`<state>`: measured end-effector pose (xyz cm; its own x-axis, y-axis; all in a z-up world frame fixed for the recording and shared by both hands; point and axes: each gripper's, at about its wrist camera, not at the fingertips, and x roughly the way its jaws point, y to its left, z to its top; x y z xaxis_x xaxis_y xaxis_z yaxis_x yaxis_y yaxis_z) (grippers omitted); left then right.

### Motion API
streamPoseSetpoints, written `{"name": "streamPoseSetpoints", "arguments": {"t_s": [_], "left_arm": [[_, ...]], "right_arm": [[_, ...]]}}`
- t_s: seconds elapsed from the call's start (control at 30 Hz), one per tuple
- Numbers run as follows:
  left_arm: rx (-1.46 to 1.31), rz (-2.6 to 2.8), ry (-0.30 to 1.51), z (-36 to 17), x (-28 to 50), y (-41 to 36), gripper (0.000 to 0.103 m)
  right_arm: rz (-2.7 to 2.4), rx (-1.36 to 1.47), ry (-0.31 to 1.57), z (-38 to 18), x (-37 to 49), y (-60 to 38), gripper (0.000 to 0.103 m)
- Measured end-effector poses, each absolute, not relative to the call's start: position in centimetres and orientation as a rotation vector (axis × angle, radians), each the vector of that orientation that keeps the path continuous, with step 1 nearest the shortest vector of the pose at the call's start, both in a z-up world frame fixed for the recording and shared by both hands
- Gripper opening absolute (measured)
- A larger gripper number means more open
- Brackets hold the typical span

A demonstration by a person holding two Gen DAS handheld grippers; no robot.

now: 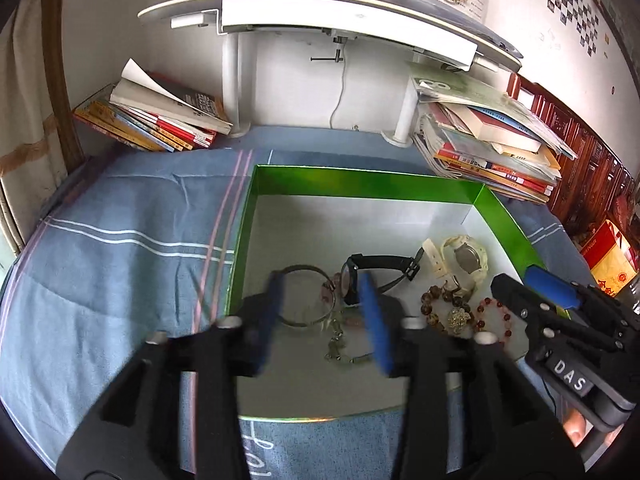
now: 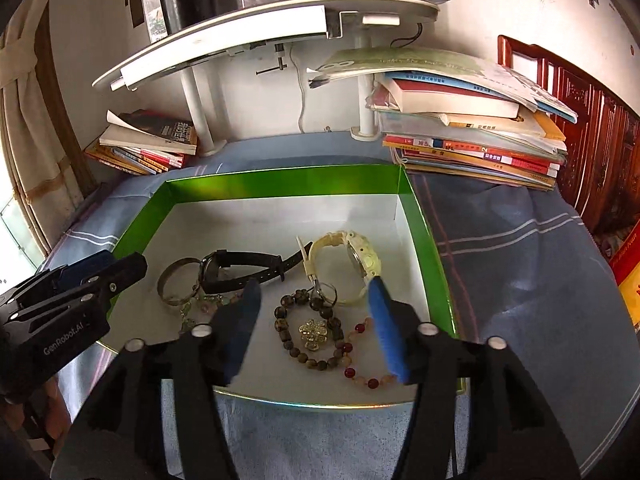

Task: Organize jewelry

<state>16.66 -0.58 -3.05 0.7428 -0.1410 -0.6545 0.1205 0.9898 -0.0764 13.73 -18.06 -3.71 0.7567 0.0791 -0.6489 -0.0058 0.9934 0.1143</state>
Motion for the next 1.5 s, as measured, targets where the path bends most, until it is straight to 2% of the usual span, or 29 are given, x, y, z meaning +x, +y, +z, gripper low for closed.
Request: {"name": "streamPoseSetpoints", "arguments": {"t_s": [0.07, 0.1, 0.13, 0.17, 0.2, 0.23, 0.37, 0.67, 1.5], "left_arm": [[-0.013, -0.125, 0.689, -2.9, 15.7, -0.6, 0.061], [-0.007, -0.126, 0.682, -2.7, 15.2, -0.5, 0.062], [-0.005, -0.128, 0.67, -2.5, 14.3, -0.4, 0.068], [0.0, -0.122, 0.652, -2.3, 13.5, -0.2, 0.075], [0.008, -0.105, 0.631, -2.1, 12.4, 0.0, 0.079], [0.012, -0.091, 0.612, -1.9, 11.3, 0.2, 0.084], [0.007, -0.056, 0.551, -1.1, 6.5, 1.2, 0.098], [0.039, -0.074, 0.477, 0.4, 0.5, 1.0, 0.099], [0.046, -0.078, 0.478, 0.4, 0.3, 0.6, 0.099]], "right_arm": [[0.037, 0.096, 0.691, -3.3, 12.6, -18.1, 0.062], [0.029, 0.093, 0.671, -3.0, 11.7, -18.2, 0.068], [0.016, 0.092, 0.637, -2.5, 10.5, -18.3, 0.078], [0.002, 0.093, 0.606, -2.2, 9.4, -18.4, 0.085], [-0.018, 0.088, 0.571, -1.7, 8.1, -18.4, 0.097], [-0.03, 0.083, 0.536, -1.3, 6.8, -18.5, 0.1], [-0.069, 0.044, 0.453, -0.5, 1.9, -18.3, 0.1], [-0.072, 0.043, 0.44, -0.3, -1.2, -18.0, 0.1], [-0.054, 0.038, 0.449, -0.5, -1.2, -17.4, 0.1]]}}
